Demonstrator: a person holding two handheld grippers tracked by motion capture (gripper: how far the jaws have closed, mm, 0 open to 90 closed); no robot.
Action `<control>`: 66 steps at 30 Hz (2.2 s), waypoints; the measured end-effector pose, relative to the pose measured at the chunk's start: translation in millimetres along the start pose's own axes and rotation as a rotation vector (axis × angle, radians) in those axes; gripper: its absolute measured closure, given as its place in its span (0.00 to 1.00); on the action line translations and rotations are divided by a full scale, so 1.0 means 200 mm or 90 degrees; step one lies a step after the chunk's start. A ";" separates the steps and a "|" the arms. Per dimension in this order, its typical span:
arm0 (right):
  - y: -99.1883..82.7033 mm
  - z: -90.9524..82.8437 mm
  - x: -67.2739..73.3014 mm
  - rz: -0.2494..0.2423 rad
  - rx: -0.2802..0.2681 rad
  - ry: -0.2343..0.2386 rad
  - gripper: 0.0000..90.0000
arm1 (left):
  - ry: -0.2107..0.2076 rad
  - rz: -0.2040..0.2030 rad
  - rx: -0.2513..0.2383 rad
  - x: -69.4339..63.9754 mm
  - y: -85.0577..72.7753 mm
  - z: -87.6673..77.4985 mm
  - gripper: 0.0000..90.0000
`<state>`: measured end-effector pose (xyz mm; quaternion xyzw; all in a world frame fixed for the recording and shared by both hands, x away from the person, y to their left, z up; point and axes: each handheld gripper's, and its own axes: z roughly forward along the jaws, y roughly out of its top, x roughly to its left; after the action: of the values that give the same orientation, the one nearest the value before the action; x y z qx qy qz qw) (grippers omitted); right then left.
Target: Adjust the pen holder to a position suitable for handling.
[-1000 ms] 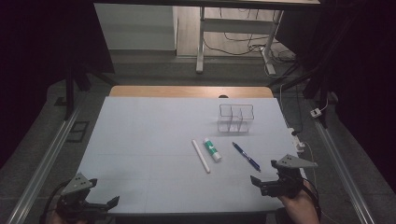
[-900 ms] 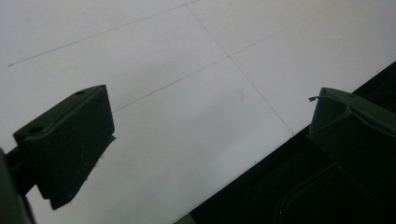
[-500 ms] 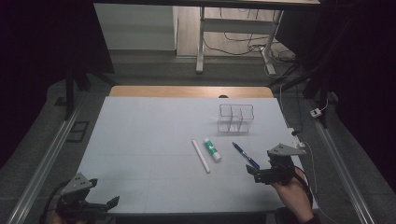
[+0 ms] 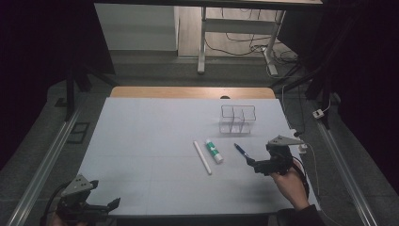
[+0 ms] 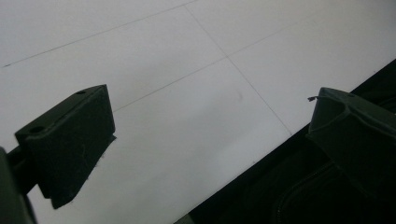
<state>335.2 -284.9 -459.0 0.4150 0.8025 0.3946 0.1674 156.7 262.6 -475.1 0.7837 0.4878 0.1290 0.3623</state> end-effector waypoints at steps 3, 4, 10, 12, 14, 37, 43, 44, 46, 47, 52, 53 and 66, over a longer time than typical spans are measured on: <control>0.02 0.03 -0.02 0.004 0.006 -0.001 0.00 | 0.000 0.001 0.000 0.00 0.00 0.00 0.01; 0.02 0.03 -0.02 0.004 0.006 -0.001 0.00 | 0.000 0.001 0.000 0.00 0.00 0.00 0.01; 0.06 0.09 -0.07 0.004 0.009 -0.020 0.00 | 0.000 0.001 -0.002 0.00 0.00 0.00 0.01; 0.07 0.11 -0.08 -0.001 0.010 -0.026 0.00 | 0.000 0.001 -0.002 0.00 0.00 0.00 0.01; 0.09 0.12 -0.09 -0.003 0.013 -0.032 0.00 | 0.000 0.001 -0.002 0.00 0.00 0.00 0.01; 0.16 0.33 -0.24 -0.002 0.058 -0.071 0.00 | -0.002 -0.005 -0.004 0.00 0.00 0.00 0.01; 0.18 0.35 -0.27 0.008 0.065 -0.072 0.11 | -0.001 -0.007 -0.004 0.01 0.00 0.00 0.01; 0.19 0.35 -0.28 0.009 0.066 -0.070 0.17 | -0.001 -0.007 -0.004 0.01 0.00 0.00 0.01; 0.20 0.35 -0.29 0.008 0.071 -0.071 0.26 | -0.002 -0.007 -0.003 0.01 0.00 0.00 0.01; 0.20 0.35 -0.29 0.006 0.071 -0.073 0.31 | -0.002 -0.008 -0.003 0.01 0.00 0.00 0.01; 0.22 0.34 -0.34 0.007 0.087 -0.068 0.53 | -0.003 -0.006 -0.002 0.01 0.00 0.00 0.01; 0.22 0.34 -0.35 0.008 0.088 -0.069 0.57 | -0.003 -0.006 -0.001 0.01 0.00 0.00 0.01; 0.27 0.40 -0.50 0.034 0.092 -0.094 1.00 | -0.007 -0.003 0.002 0.01 0.00 0.00 0.02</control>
<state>471.8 -305.8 -473.3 0.4752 0.8029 0.3087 0.1851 157.7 263.5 -475.5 0.7836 0.4882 0.1233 0.3639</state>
